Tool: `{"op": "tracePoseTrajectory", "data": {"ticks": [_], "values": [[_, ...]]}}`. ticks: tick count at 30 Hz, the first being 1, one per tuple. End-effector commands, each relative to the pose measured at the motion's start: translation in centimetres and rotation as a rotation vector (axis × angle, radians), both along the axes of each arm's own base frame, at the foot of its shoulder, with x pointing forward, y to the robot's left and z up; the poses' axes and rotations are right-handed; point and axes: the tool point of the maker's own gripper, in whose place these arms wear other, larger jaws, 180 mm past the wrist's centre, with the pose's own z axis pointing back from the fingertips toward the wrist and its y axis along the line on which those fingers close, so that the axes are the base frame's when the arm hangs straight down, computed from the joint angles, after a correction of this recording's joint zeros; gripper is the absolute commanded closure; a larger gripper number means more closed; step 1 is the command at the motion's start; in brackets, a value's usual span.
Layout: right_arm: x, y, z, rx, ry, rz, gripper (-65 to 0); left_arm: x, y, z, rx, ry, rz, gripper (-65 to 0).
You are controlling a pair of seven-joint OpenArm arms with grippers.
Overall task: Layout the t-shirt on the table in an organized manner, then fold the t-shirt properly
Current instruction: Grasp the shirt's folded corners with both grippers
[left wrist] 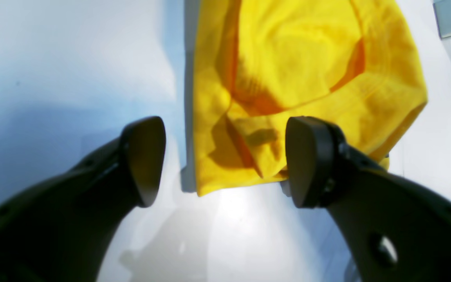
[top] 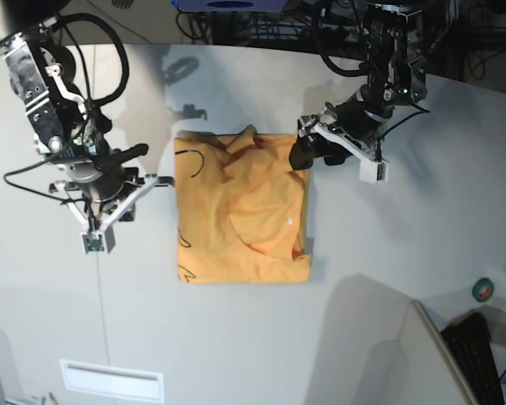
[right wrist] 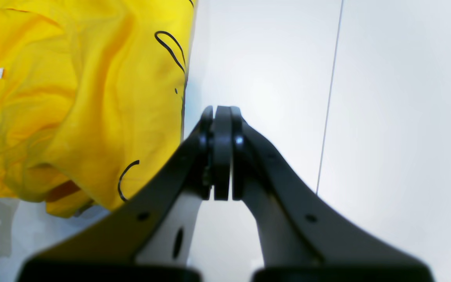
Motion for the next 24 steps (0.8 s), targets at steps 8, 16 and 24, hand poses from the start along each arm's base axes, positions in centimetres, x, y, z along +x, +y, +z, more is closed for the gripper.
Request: {"op": "tracePoseTrajectory", "data": {"ticks": [8, 16, 24], "values": [[0.4, -1.0, -1.2, -0.03, 0.012, -0.016, 0.0, 1.1, -1.1, 1.2, -0.045, -0.046, 0.015, -39.0], [0.5, -1.1, -1.2, -0.032, 0.011, -0.018, 0.0, 1.0, -2.9, 1.2, -0.07, -0.043, -0.01, -39.0], [0.5, -1.2, -1.2, -0.034, 0.012, -0.02, 0.0, 2.0, -4.3, 1.4, -0.084, -0.055, -0.042, -38.8]]}}
